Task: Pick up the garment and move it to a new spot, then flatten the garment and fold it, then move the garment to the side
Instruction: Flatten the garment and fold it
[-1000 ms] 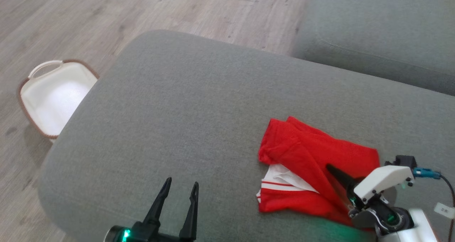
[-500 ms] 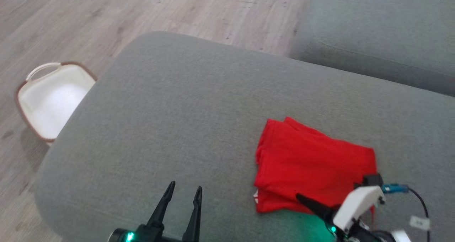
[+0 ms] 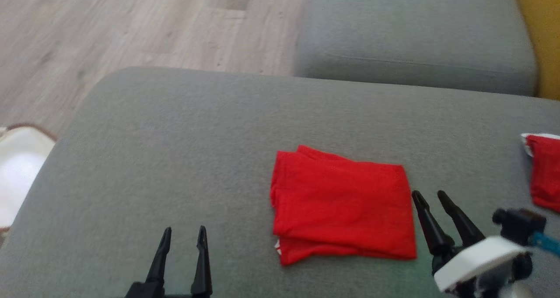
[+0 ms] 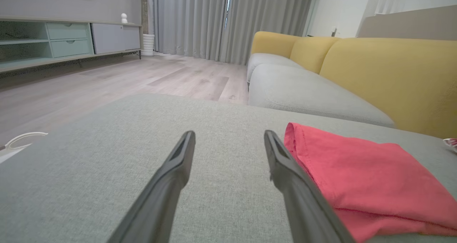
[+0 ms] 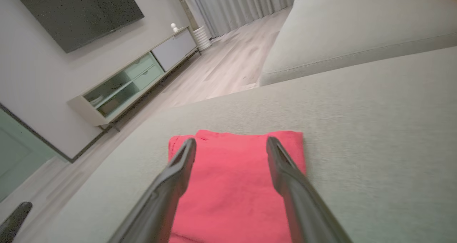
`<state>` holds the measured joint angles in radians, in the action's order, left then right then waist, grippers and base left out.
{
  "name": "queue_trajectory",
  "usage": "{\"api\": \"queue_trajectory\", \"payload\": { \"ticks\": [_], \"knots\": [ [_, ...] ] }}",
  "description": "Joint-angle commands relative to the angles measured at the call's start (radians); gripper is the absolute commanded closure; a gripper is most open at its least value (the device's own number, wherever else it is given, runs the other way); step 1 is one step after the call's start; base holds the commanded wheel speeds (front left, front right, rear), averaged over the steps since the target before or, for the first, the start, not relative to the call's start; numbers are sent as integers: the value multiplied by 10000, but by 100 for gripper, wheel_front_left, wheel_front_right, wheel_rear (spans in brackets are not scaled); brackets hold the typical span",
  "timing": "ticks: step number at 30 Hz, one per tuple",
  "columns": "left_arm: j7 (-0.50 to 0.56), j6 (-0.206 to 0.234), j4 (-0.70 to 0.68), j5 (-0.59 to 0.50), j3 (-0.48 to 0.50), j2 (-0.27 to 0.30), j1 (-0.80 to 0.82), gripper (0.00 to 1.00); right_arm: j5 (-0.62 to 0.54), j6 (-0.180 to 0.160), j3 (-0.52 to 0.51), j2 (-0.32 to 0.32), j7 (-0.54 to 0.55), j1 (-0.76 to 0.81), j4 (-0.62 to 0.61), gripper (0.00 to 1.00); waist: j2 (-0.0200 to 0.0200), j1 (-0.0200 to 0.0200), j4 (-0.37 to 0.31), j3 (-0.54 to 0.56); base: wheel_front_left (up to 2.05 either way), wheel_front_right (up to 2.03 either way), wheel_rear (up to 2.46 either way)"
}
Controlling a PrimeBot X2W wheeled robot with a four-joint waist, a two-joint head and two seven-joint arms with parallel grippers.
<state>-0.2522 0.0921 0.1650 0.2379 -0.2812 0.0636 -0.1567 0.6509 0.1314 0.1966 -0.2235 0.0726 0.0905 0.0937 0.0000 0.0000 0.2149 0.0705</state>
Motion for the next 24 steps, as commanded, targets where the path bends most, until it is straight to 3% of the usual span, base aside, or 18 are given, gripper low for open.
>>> {"api": "queue_trajectory", "payload": {
  "ticks": [1, 4, 7, 9, 14, 24],
  "knots": [
    [-95, 69, -308, -2, 395, -114, 176, 0, -293, -7, 213, -128, -588, -135, -128, 0, 0, 0, -355, 181, 0, 0, 0],
    [-95, 174, -337, -75, 466, -117, 35, 0, -1704, -7, 416, -221, -2344, -3, 589, 0, 0, 0, -575, 317, 0, 0, 0],
    [-95, 224, -488, -213, 553, -119, -119, 0, -2620, -7, 64, 64, -3195, 88, 1337, 0, 0, 0, -726, 441, 0, 0, 0],
    [-95, 205, -653, -350, 617, -120, -224, 0, -3378, -7, -249, 216, -3319, 122, 1533, 0, 0, 0, -800, 501, 0, 0, 0],
    [-95, -12, -917, -708, 762, -116, -497, 0, -4769, -7, -1228, 879, -3339, 537, 697, 0, 0, 0, -941, 568, 0, 0, 0],
    [-95, -279, -991, -1049, 903, -125, -651, 0, -5060, -7, -1529, 1350, -3342, 1044, 397, 0, 0, 0, -1027, 523, 0, 0, 0]
  ]
}}
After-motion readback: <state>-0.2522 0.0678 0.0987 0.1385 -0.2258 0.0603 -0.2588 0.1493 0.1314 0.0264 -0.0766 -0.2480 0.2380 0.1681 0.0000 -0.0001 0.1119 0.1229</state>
